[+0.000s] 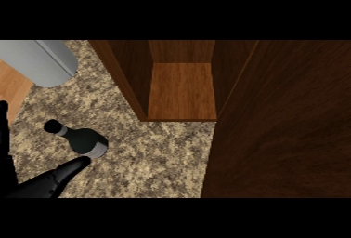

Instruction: Pick up the wine, place it into the cabinet and close the cabinet

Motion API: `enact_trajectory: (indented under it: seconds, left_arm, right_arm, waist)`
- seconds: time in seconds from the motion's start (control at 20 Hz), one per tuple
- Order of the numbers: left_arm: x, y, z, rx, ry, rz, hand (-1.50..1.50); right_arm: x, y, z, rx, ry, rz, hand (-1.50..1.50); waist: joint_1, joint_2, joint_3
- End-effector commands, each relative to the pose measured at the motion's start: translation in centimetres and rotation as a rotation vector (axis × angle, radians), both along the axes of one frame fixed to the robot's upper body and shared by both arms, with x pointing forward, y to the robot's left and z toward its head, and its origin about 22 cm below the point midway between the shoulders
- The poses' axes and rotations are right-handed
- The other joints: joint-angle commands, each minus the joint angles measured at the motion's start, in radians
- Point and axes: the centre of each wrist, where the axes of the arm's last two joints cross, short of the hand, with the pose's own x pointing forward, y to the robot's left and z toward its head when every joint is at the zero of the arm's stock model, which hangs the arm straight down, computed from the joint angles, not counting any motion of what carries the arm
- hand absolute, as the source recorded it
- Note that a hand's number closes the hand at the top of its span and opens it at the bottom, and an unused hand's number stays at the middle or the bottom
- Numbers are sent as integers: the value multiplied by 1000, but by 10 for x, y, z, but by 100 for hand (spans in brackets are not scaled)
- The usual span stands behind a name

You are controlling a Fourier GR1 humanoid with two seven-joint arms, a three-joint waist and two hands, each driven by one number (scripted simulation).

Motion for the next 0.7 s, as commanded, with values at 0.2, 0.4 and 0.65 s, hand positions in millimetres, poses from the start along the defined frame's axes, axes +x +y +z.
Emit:
enact_trajectory:
  seconds: [0.2,0.4,0.65]
  left_arm:
    - [18,0,0,-9,11,35,-150]
    - [15,0,-18,-13,17,83,-150]
    - [25,14,-39,-3,56,126,-150]
  right_arm:
    - [-38,-16,20,-3,-36,26,-150]
    - [-32,-10,26,5,-35,29,-150]
    - [-44,-18,31,-15,-41,37,-150]
  waist:
    - [-5,-1,0]
    - [-2,-2,0]
    - [-9,-3,0]
